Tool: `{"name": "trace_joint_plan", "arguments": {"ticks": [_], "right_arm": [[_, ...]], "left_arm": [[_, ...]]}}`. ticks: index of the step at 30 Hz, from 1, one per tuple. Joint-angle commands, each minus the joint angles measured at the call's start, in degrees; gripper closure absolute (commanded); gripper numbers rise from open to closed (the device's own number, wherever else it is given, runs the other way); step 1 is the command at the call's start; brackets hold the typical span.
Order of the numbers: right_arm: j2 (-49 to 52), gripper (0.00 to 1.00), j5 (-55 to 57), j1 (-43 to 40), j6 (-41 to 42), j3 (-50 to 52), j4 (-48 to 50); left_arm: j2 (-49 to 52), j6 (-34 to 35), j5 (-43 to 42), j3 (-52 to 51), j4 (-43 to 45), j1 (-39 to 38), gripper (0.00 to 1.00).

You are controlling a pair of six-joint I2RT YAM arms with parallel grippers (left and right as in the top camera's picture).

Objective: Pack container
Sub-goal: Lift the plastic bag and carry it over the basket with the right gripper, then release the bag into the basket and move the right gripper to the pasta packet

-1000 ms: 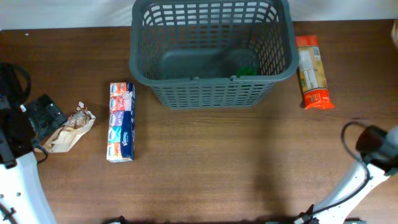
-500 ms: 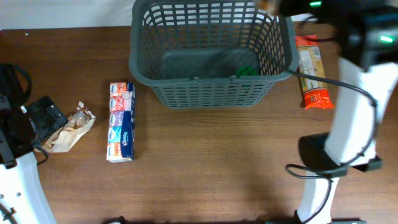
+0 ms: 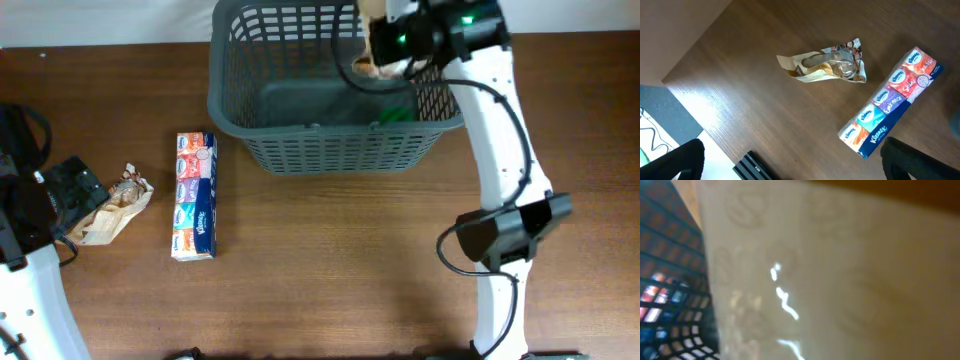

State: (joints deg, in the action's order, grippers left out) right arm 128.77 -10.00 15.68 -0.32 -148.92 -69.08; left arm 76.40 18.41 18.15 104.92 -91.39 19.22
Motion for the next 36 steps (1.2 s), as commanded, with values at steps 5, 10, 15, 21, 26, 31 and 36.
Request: {"name": "trace_joint_plan", "arguments": {"ticks": [5,10,15,21,26,31,36], "right_arm": [[-0.83,0.95,1.2,0.0,-0.74,10.62,4.17],[-0.83,0.94,1.97,0.0,-0.76,16.57,6.16],[-0.76,0.88,2.58,0.0,-0.74,20.57,7.78],[-0.76,0.83,3.43,0.0,-0.76,23.02,8.68],[-0.79,0.64,3.39,0.0,-0.74,22.93,8.87],[-0.81,0.07,3.41,0.0,-0.48,16.96,5.75],[-0.81,0.01,3.43,-0.09,0.79,-0.17,0.0]], "left_arm": [[0.13,0.57,-0.42,0.15,-0.2,0.39,0.01],[0.13,0.57,-0.42,0.15,-0.17,0.39,0.01],[0.13,0.57,-0.42,0.15,-0.2,0.39,0.01],[0.13,0.57,-0.42,0.15,-0.22,0.39,0.01],[0.13,0.57,-0.42,0.15,-0.22,0.39,0.01],[0.13,0.57,-0.42,0.15,-0.2,0.39,0.01],[0.13,0.57,-0.42,0.15,-0.22,0.39,0.01]]}}
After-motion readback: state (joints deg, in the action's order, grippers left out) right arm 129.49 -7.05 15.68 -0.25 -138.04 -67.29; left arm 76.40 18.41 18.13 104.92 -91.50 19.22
